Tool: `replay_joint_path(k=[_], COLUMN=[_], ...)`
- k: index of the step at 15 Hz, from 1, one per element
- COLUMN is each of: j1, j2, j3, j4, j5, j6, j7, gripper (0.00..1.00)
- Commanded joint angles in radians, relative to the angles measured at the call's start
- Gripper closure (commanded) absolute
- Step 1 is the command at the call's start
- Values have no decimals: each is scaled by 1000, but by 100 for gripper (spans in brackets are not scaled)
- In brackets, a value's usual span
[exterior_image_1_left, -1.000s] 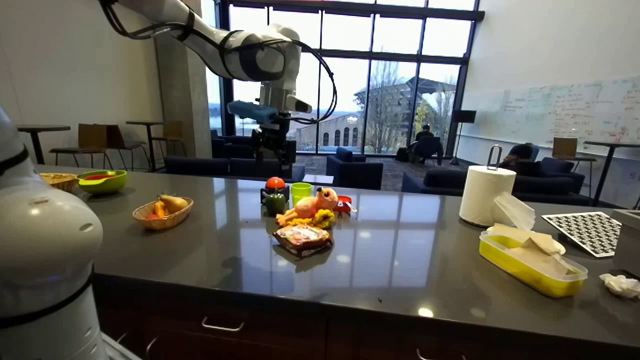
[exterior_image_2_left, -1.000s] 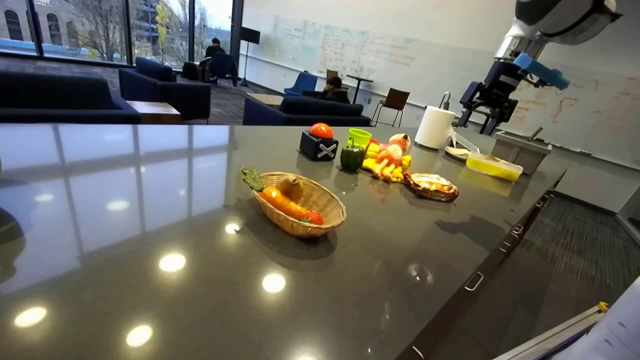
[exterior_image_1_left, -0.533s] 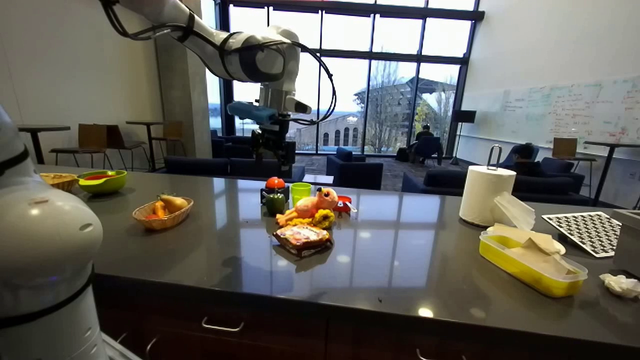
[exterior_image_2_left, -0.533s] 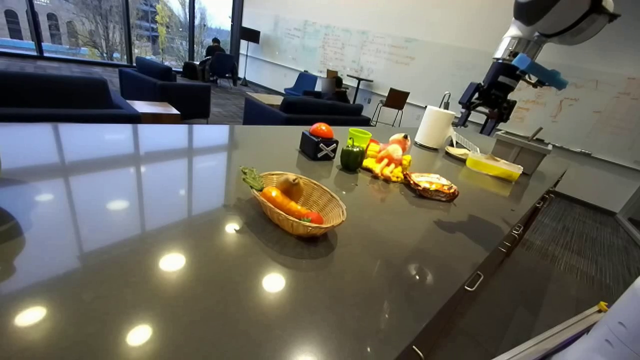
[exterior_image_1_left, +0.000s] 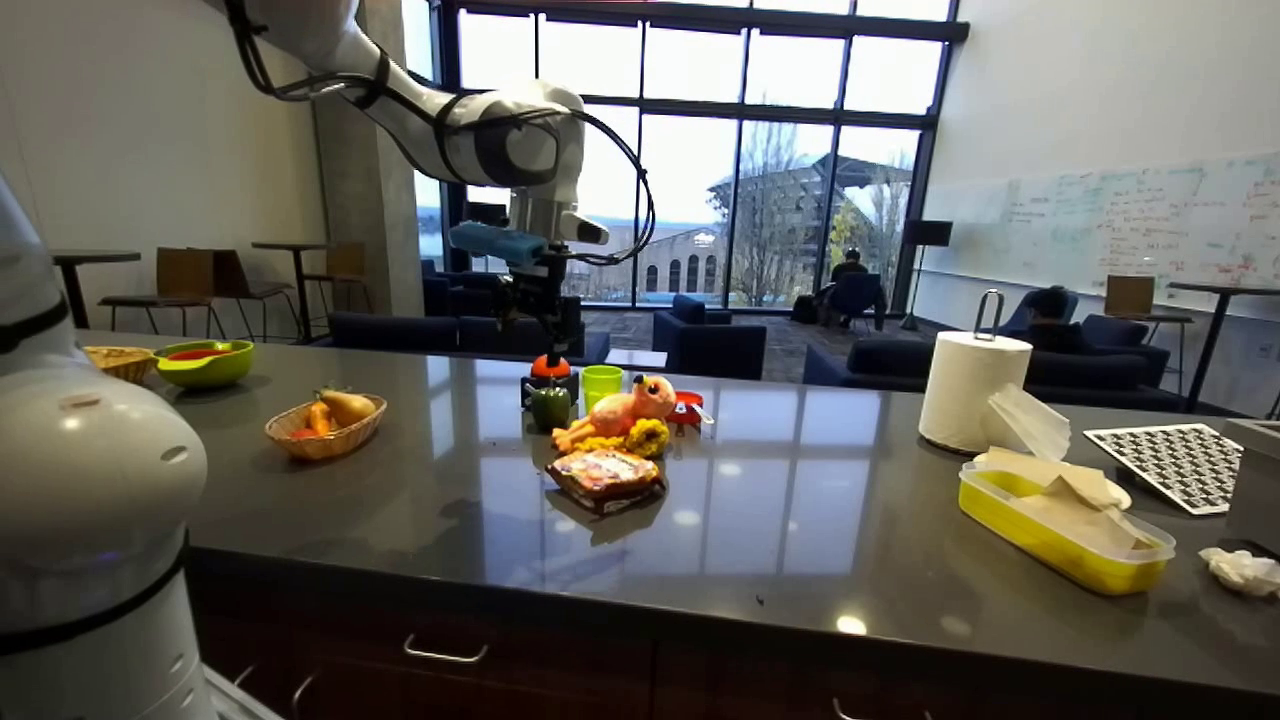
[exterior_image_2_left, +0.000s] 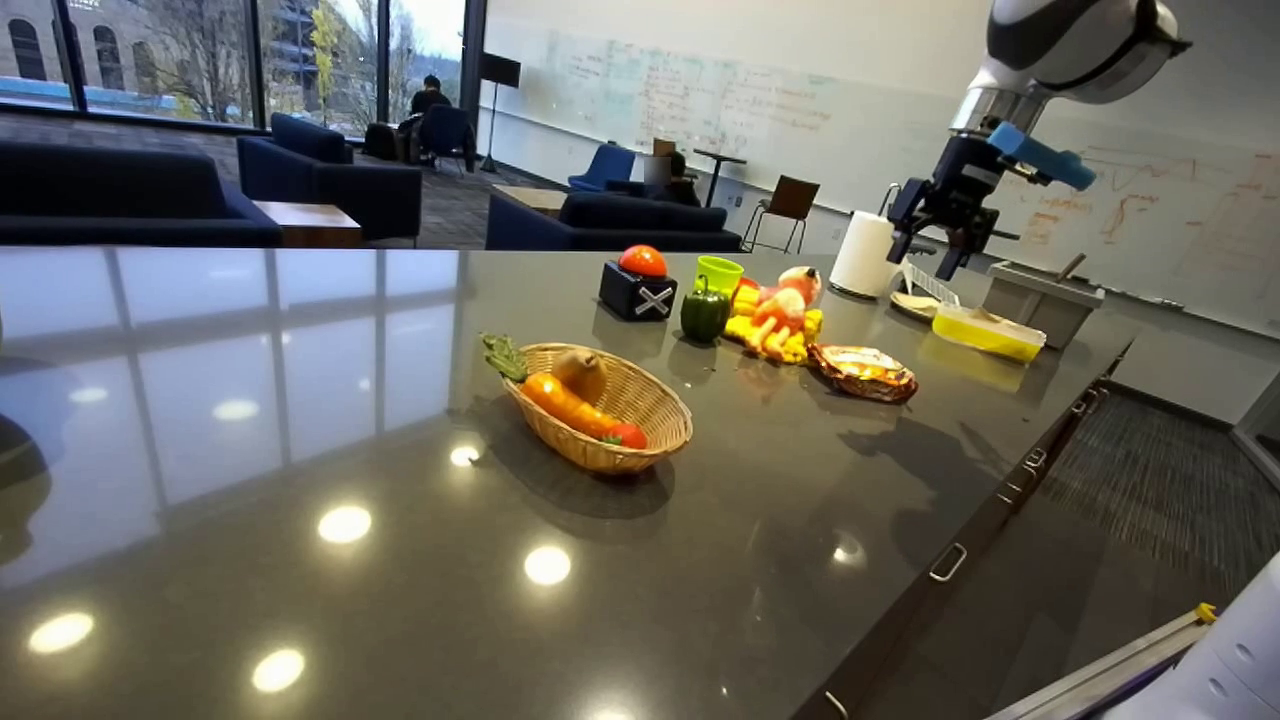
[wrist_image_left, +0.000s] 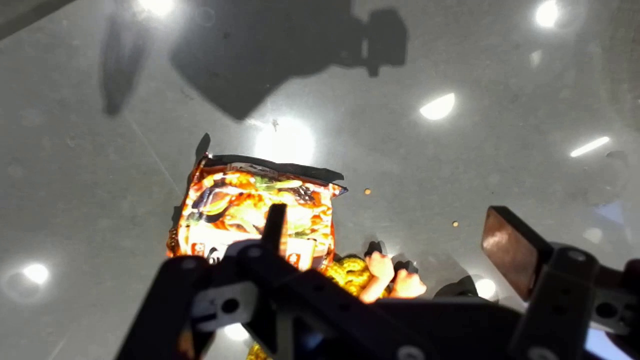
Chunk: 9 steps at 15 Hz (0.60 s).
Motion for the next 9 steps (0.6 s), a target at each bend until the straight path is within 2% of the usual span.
replay_joint_path(k=[1,9], j1=[15,61], j2=[38,102], j3=[24,74], j4=[11,47], j5=[18,17], j6=[24,67], j7=[-20,-49], gripper=[0,0])
